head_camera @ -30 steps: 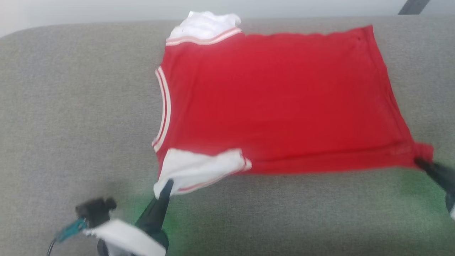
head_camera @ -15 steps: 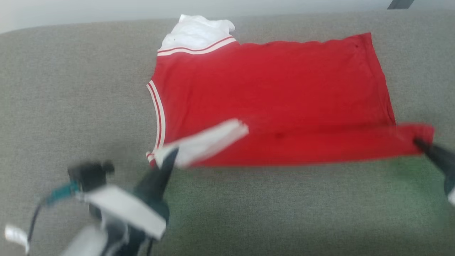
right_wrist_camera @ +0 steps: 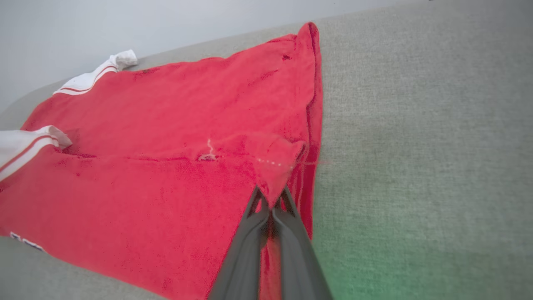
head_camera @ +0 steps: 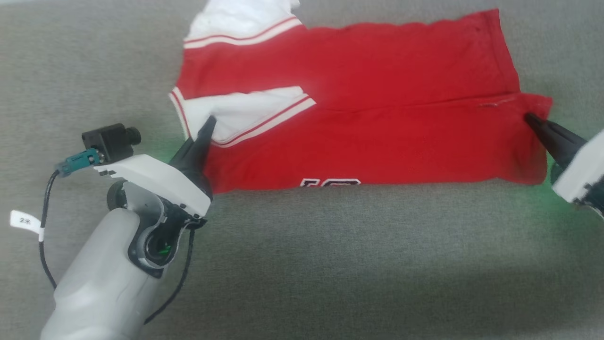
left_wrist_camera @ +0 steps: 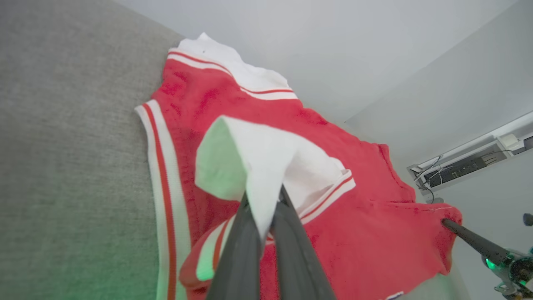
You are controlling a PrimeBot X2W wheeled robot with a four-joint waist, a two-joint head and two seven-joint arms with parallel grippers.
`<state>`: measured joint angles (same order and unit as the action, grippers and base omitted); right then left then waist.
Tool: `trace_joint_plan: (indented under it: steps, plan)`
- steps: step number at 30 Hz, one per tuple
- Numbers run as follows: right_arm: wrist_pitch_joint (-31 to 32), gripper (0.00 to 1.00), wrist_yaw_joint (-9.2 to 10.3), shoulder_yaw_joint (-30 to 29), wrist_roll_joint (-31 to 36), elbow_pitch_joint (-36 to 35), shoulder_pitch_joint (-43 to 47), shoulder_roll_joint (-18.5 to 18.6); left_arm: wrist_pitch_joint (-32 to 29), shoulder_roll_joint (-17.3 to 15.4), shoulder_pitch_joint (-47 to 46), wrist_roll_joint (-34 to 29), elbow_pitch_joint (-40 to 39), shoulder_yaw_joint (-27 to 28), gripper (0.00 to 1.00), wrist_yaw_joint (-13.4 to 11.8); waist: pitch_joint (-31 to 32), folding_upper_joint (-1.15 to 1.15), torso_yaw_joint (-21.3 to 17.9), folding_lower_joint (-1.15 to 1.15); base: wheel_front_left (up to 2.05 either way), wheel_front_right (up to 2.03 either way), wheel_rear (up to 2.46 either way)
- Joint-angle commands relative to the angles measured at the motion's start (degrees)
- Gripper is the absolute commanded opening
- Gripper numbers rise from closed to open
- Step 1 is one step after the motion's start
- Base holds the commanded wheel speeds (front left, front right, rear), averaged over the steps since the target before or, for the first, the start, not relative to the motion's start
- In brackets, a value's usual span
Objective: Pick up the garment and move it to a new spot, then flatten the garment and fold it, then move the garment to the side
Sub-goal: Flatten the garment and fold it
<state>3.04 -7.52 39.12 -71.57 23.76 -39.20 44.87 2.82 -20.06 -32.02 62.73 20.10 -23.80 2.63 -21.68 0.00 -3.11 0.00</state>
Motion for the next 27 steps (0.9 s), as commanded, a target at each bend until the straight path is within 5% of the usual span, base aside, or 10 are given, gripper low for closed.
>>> trace_joint_plan:
  steps: [1,9,10,11,12,13,20,27]
  plan:
    - [0.18,0.0,0.07,0.44,0.75,0.99,-1.12,-0.7,0.45,0.08,-0.92,-0.71,1.2,-0.07,0.0,0.32,-1.17,0.0,-0.76,0.0,0.0,0.0,0.0]
    - [-2.0,0.0,0.07,4.8,4.02,8.29,-6.33,-5.13,3.19,0.51,-2.57,-4.93,11.99,-2.62,0.0,0.88,-2.21,0.0,-0.42,0.0,0.0,0.0,0.0]
    - [-2.67,0.38,0.07,5.34,4.46,8.71,-6.43,-5.06,3.61,0.41,-2.96,-5.23,12.56,-2.95,0.08,1.0,-1.83,0.0,-0.14,0.0,0.0,0.0,0.0]
    - [-3.62,0.83,0.07,5.86,4.87,8.99,-6.44,-4.89,4.1,0.18,-3.35,-5.72,12.84,-3.2,0.47,1.21,-1.35,0.0,0.13,0.0,0.0,0.0,0.0]
    - [-4.63,1.0,0.07,6.27,5.28,9.22,-6.37,-4.66,4.45,-0.05,-3.7,-6.05,12.93,-3.24,0.91,1.47,-0.77,0.0,0.38,0.0,0.0,0.0,0.0]
    - [-5.62,1.0,0.07,6.6,5.65,9.29,-6.2,-4.42,4.61,-0.26,-4.0,-6.05,12.83,-3.24,1.0,1.78,-0.16,0.0,0.61,0.0,0.0,0.0,0.0]
    - [-12.23,1.0,0.07,7.68,6.2,9.1,-4.68,-4.7,0.45,-6.97,-4.14,-10.87,7.97,-6.01,1.0,0.47,5.06,0.0,0.57,0.0,0.0,0.0,0.0]
    - [-14.14,1.0,0.07,8.89,7.03,8.21,-4.32,-4.65,-19.29,-14.46,-2.76,-10.37,-3.96,-10.52,1.0,-4.15,7.68,0.0,-0.03,0.0,0.0,0.0,0.0]
